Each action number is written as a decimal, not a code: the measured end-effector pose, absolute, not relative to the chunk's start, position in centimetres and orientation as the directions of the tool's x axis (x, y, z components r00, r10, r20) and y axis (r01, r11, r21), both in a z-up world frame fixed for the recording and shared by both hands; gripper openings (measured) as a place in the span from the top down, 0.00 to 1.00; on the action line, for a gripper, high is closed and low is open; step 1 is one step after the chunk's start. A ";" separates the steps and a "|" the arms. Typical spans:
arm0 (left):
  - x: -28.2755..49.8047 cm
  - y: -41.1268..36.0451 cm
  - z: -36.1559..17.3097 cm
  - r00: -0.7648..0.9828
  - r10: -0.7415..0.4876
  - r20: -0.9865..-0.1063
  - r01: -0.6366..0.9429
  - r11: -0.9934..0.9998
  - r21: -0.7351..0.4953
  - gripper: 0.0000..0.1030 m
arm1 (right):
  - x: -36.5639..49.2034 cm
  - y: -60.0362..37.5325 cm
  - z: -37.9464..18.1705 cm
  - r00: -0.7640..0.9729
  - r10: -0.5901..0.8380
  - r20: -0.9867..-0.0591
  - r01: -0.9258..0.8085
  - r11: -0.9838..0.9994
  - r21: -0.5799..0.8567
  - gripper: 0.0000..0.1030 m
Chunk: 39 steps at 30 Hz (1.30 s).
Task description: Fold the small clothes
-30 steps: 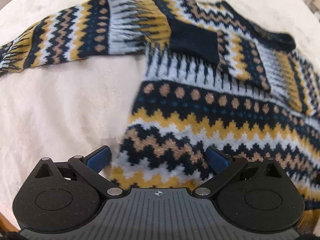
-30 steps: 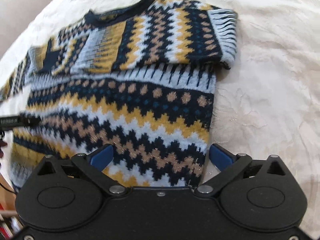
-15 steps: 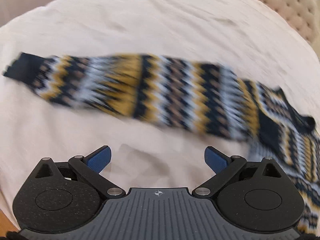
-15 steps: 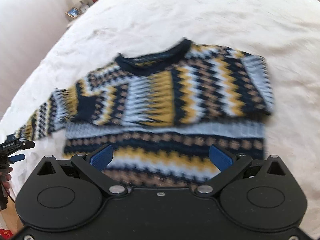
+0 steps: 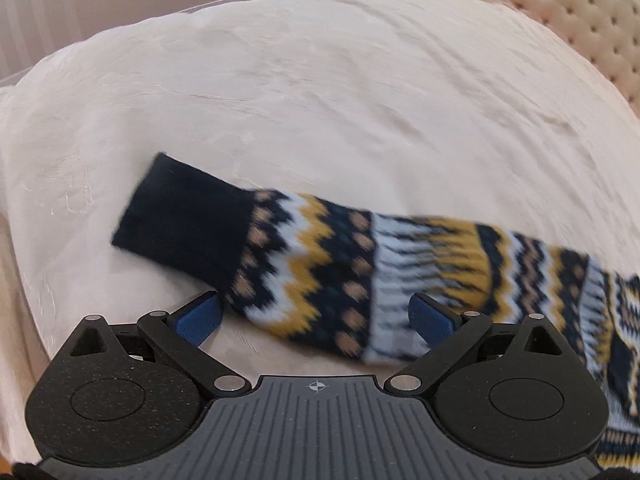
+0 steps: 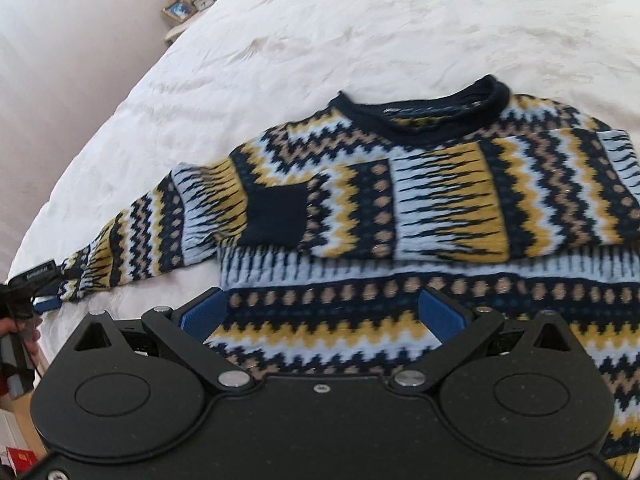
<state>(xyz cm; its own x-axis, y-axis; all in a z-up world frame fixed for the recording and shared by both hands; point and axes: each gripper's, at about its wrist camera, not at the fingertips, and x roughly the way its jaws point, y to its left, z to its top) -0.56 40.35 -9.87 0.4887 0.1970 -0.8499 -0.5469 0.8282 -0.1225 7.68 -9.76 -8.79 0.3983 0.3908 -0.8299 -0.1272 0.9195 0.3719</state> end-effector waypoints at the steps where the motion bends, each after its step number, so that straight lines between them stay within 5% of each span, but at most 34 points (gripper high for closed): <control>1: 0.0 40.2 -10.5 0.491 0.196 -0.849 -0.553 0.823 -0.129 0.03 | 7.8 -9.3 -8.8 0.393 0.388 -0.834 -0.131 0.921 0.367 0.00; 8: 2.7 41.3 -12.1 0.520 0.171 -0.837 -0.559 0.809 -0.181 0.07 | 7.9 -8.1 -8.9 0.367 0.368 -0.855 -0.134 0.930 0.343 0.00; 15: 3.3 41.4 -12.2 0.513 0.157 -0.844 -0.567 0.800 -0.197 0.63 | 8.3 -7.4 -9.0 0.344 0.366 -0.865 -0.135 0.931 0.340 0.00; 19: 3.2 40.8 -11.4 0.541 0.149 -0.828 -0.551 0.806 -0.215 0.81 | 8.5 -7.3 -9.5 0.315 0.381 -0.869 -0.136 0.925 0.356 0.02; 29: 3.9 33.8 -5.9 0.676 0.089 -0.731 -0.433 0.851 -0.297 0.86 | 7.3 -9.6 -10.2 0.285 0.439 -0.852 -0.145 0.898 0.414 0.08; 39: 7.6 18.6 -0.3 0.783 -0.072 -0.618 -0.188 0.919 -0.346 0.86 | 6.5 -18.3 -9.8 0.300 0.486 -0.821 -0.143 0.873 0.466 0.08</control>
<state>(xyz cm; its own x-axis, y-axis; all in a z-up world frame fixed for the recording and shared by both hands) 7.64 18.62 -0.26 0.7832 -0.0724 -0.6175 -0.1876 0.9194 -0.3458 6.49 -18.34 -9.83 0.3000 0.4864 -0.8206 -0.1427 0.8734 0.4656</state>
